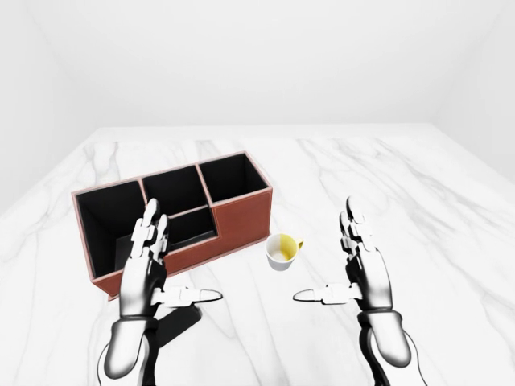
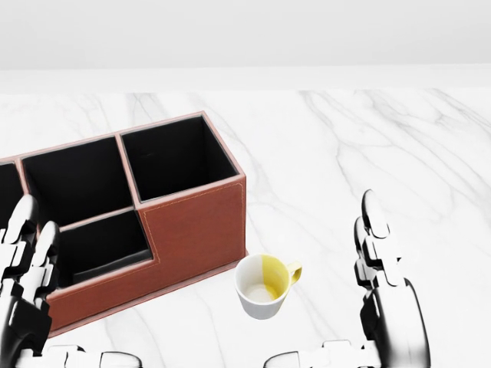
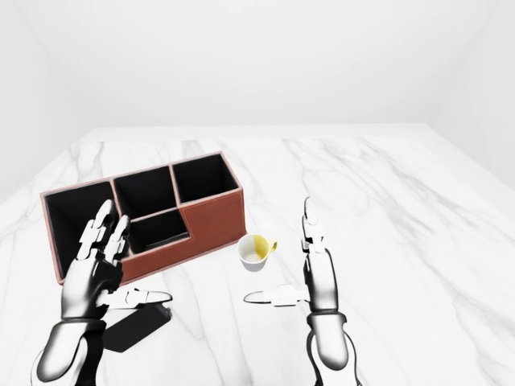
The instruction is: Pick up the book and place it in the front compartment of the caddy.
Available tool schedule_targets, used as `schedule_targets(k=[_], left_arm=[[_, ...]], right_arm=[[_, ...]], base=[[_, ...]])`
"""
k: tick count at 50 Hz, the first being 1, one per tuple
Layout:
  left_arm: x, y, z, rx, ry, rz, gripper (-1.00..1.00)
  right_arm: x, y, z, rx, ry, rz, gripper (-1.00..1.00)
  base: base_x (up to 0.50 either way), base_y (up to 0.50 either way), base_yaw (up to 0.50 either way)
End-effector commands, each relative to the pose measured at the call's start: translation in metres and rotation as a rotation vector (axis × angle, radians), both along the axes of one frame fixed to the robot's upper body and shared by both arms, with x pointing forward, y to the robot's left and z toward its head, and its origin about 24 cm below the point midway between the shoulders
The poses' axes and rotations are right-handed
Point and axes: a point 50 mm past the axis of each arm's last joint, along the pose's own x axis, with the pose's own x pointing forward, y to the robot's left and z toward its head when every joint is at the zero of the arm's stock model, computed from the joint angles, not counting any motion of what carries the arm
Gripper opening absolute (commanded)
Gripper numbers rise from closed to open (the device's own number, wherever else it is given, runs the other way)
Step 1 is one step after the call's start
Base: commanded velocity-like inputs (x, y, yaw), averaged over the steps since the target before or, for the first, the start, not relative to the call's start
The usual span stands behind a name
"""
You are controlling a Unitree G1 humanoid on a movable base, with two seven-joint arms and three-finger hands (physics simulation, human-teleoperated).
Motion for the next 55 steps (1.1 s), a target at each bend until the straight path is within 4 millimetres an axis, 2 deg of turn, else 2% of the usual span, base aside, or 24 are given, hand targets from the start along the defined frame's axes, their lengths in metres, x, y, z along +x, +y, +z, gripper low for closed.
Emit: schedule_targets(k=[1, 10, 16, 23, 25, 29, 32, 37, 55], left_arm=[[0.003, 0.008, -0.005, 0.155, 0.010, 0.076, 1.00], [0.000, 0.016, -0.009, 0.377, 0.063, 0.208, 1.00], [-0.005, 0.017, -0.014, 0.453, 0.090, 0.169, 1.00], [-0.005, 0.020, -0.019, 0.491, 0.098, 0.184, 1.00], [-0.006, 0.023, -0.027, 0.540, 0.139, 0.224, 1.00], [-0.007, 0.024, -0.031, 0.559, 0.162, 0.219, 1.00], [-0.011, 0.027, -0.044, 0.628, 0.223, 0.257, 1.00], [-0.012, 0.030, -0.049, 0.661, 0.249, 0.289, 1.00], [-0.011, 0.039, -0.057, 0.805, 0.248, 0.427, 1.00]], right_arm=[[-0.001, -0.001, 0.000, 0.010, 0.002, -0.004, 1.00], [-0.001, -0.001, -0.001, 0.011, 0.005, -0.003, 1.00], [-0.001, -0.002, 0.000, 0.018, 0.003, -0.009, 1.00], [-0.001, -0.003, 0.000, 0.018, 0.002, -0.007, 1.00], [-0.003, -0.003, 0.000, 0.021, -0.001, -0.003, 1.00], [-0.002, -0.003, 0.001, 0.025, 0.000, -0.003, 1.00], [-0.002, -0.003, 0.001, 0.025, 0.001, -0.005, 1.00], [-0.003, -0.004, 0.000, 0.022, 0.000, -0.006, 1.00], [0.000, -0.005, -0.001, 0.021, 0.005, -0.009, 1.00]], base=[[0.00, 0.00, 0.00], [0.00, 0.00, 0.00], [0.00, 0.00, 0.00], [0.00, 0.00, 0.00], [0.00, 0.00, 0.00], [0.00, 0.00, 0.00], [0.00, 0.00, 0.00], [0.00, 0.00, 0.00], [0.00, 0.00, 0.00]])
